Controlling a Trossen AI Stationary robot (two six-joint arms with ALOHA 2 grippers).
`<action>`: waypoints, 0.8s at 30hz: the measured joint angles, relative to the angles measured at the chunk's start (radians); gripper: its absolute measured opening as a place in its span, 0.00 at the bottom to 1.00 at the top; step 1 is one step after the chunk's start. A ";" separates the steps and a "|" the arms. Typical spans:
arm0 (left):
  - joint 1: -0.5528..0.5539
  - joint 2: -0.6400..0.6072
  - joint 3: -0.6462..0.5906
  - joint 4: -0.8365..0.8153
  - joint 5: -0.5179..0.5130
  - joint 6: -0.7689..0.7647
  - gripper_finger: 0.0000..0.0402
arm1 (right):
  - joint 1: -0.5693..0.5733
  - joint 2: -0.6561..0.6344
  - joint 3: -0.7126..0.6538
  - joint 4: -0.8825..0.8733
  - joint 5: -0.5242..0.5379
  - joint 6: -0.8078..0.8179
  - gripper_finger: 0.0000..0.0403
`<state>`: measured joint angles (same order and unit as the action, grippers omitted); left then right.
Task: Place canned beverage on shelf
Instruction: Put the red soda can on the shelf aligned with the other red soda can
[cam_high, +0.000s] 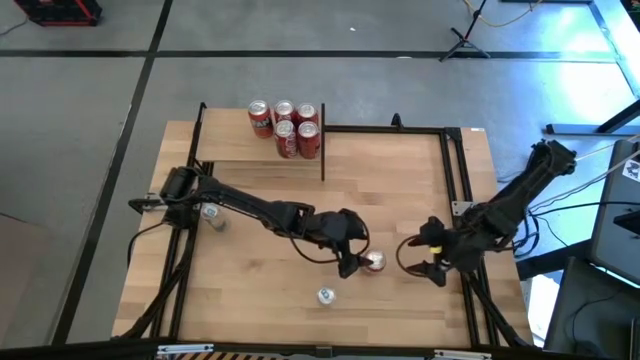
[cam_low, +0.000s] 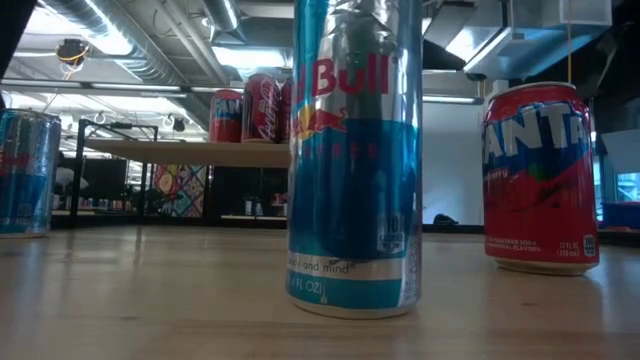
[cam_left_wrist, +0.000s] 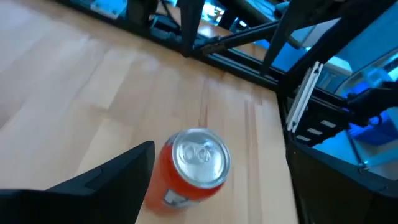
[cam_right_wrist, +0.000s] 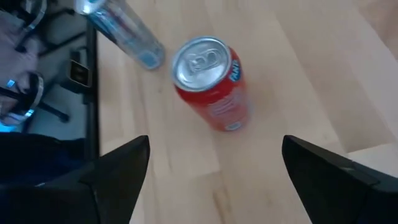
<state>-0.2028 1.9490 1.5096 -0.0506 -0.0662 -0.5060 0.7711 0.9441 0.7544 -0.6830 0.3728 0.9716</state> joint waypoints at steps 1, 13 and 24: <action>0.000 0.002 0.010 -0.004 0.000 0.021 0.88 | 0.015 -0.011 0.000 0.000 0.008 0.017 0.89; 0.000 0.059 0.131 -0.065 -0.016 0.177 0.88 | 0.080 -0.066 0.000 -0.036 0.061 0.095 0.89; -0.013 0.136 0.131 -0.036 -0.010 0.227 0.88 | 0.080 -0.065 0.000 -0.077 0.063 0.099 0.89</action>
<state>-0.2161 2.0854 1.6405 -0.0865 -0.0764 -0.2789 0.8509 0.8787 0.7547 -0.7601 0.4358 1.0709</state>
